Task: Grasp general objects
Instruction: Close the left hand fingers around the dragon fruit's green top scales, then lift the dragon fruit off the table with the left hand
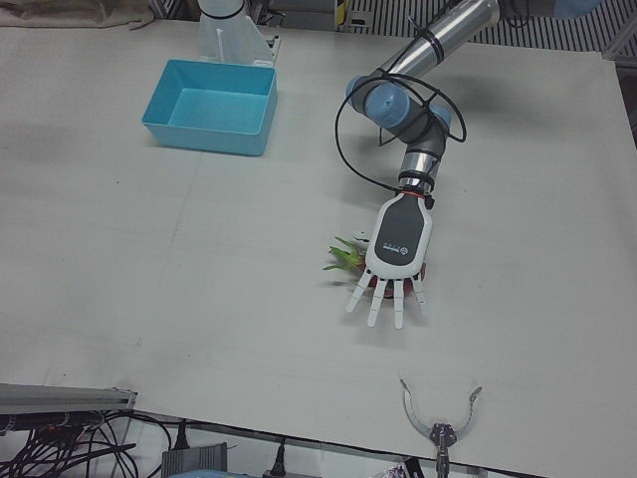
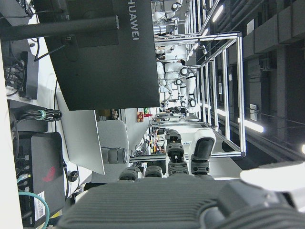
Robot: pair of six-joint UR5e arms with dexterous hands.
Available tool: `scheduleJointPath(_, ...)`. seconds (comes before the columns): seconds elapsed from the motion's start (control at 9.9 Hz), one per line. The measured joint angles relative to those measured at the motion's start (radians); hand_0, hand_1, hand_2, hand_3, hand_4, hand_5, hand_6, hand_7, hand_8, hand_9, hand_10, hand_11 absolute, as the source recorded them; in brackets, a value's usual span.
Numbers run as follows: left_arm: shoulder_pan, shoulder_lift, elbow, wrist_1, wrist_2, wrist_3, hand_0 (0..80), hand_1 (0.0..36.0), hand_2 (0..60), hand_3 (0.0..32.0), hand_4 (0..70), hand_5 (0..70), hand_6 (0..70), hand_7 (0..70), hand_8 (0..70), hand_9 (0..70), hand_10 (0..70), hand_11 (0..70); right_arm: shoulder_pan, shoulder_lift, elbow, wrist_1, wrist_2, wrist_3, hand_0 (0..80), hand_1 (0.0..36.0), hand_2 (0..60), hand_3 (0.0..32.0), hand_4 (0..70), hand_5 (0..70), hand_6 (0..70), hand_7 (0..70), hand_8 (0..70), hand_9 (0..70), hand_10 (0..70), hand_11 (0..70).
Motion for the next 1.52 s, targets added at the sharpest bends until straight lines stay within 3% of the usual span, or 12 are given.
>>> scheduleJointPath(0.1, 0.000, 0.000, 0.000, -0.003, 0.000, 0.000, 26.5, 0.0, 0.0, 0.0, 22.1, 28.7, 16.6, 44.0, 29.1, 27.7, 52.7, 70.0, 0.000, 0.000, 0.000, 0.000, 0.000, 0.000, 0.0, 0.0, 0.0, 0.0, 0.0, 0.0, 0.0, 0.0, 0.0, 0.0, 0.0, 0.0)
scheduleJointPath(0.2, 0.001, 0.000, 0.001, -0.006, 0.000, 0.000, 23.6, 0.0, 0.0, 0.0, 39.0, 35.5, 28.0, 60.4, 43.8, 49.0, 70.0, 70.0, 0.000, 0.000, 0.000, 0.000, 0.000, 0.000, 0.0, 0.0, 0.0, 0.0, 0.0, 0.0, 0.0, 0.0, 0.0, 0.0, 0.0, 0.0)
scheduleJointPath(0.3, 0.001, 0.000, 0.003, -0.009, 0.000, 0.000, 20.9, 0.0, 1.9, 0.0, 55.7, 43.2, 40.4, 70.0, 57.3, 67.2, 70.0, 70.0, 0.000, 0.000, 0.000, 0.000, 0.000, 0.000, 0.0, 0.0, 0.0, 0.0, 0.0, 0.0, 0.0, 0.0, 0.0, 0.0, 0.0, 0.0)
scheduleJointPath(0.4, 0.002, 0.001, 0.005, -0.011, 0.000, 0.000, 17.4, 0.0, 0.5, 0.0, 56.7, 44.8, 43.1, 70.0, 61.5, 70.0, 70.0, 70.0, 0.000, 0.000, 0.000, 0.000, 0.000, 0.000, 0.0, 0.0, 0.0, 0.0, 0.0, 0.0, 0.0, 0.0, 0.0, 0.0, 0.0, 0.0)
scheduleJointPath(0.51, 0.002, 0.001, 0.009, -0.014, 0.000, 0.001, 17.4, 0.0, 2.6, 0.0, 57.9, 45.8, 45.6, 70.0, 63.7, 70.0, 70.0, 70.0, 0.000, 0.000, 0.000, 0.000, 0.000, 0.000, 0.0, 0.0, 0.0, 0.0, 0.0, 0.0, 0.0, 0.0, 0.0, 0.0, 0.0, 0.0)
scheduleJointPath(0.71, 0.001, 0.001, 0.019, -0.023, 0.000, 0.001, 10.6, 0.0, 10.0, 0.0, 70.0, 52.2, 56.9, 70.0, 70.0, 70.0, 70.0, 70.0, 0.000, 0.000, 0.000, 0.000, 0.000, 0.000, 0.0, 0.0, 0.0, 0.0, 0.0, 0.0, 0.0, 0.0, 0.0, 0.0, 0.0, 0.0)
scheduleJointPath(0.81, 0.001, 0.001, 0.022, -0.026, -0.001, 0.001, 9.1, 0.0, 16.4, 0.0, 70.0, 57.7, 63.9, 70.0, 70.0, 70.0, 70.0, 70.0, 0.000, 0.000, 0.000, 0.000, 0.000, 0.000, 0.0, 0.0, 0.0, 0.0, 0.0, 0.0, 0.0, 0.0, 0.0, 0.0, 0.0, 0.0)
scheduleJointPath(0.91, -0.001, 0.002, 0.022, -0.028, -0.002, 0.001, 7.2, 0.0, 28.7, 0.0, 70.0, 60.8, 68.8, 70.0, 70.0, 70.0, 70.0, 70.0, 0.000, 0.000, 0.000, 0.000, 0.000, 0.000, 0.0, 0.0, 0.0, 0.0, 0.0, 0.0, 0.0, 0.0, 0.0, 0.0, 0.0, 0.0)
scheduleJointPath(1.11, -0.008, 0.002, 0.013, -0.029, -0.003, -0.003, 0.0, 0.0, 60.0, 0.0, 70.0, 63.9, 70.0, 70.0, 70.0, 70.0, 70.0, 70.0, 0.000, 0.000, 0.000, 0.000, 0.000, 0.000, 0.0, 0.0, 0.0, 0.0, 0.0, 0.0, 0.0, 0.0, 0.0, 0.0, 0.0, 0.0)
scheduleJointPath(1.31, -0.022, 0.002, -0.041, -0.016, -0.003, -0.009, 0.0, 0.0, 60.0, 0.0, 70.0, 64.8, 70.0, 70.0, 70.0, 70.0, 70.0, 70.0, 0.000, 0.000, 0.000, 0.000, 0.000, 0.000, 0.0, 0.0, 0.0, 0.0, 0.0, 0.0, 0.0, 0.0, 0.0, 0.0, 0.0, 0.0)
scheduleJointPath(1.52, -0.067, -0.004, -0.167, 0.042, 0.000, -0.013, 0.0, 0.0, 60.0, 0.0, 70.0, 63.1, 70.0, 70.0, 70.0, 70.0, 70.0, 70.0, 0.000, 0.000, 0.001, 0.000, 0.000, 0.000, 0.0, 0.0, 0.0, 0.0, 0.0, 0.0, 0.0, 0.0, 0.0, 0.0, 0.0, 0.0)
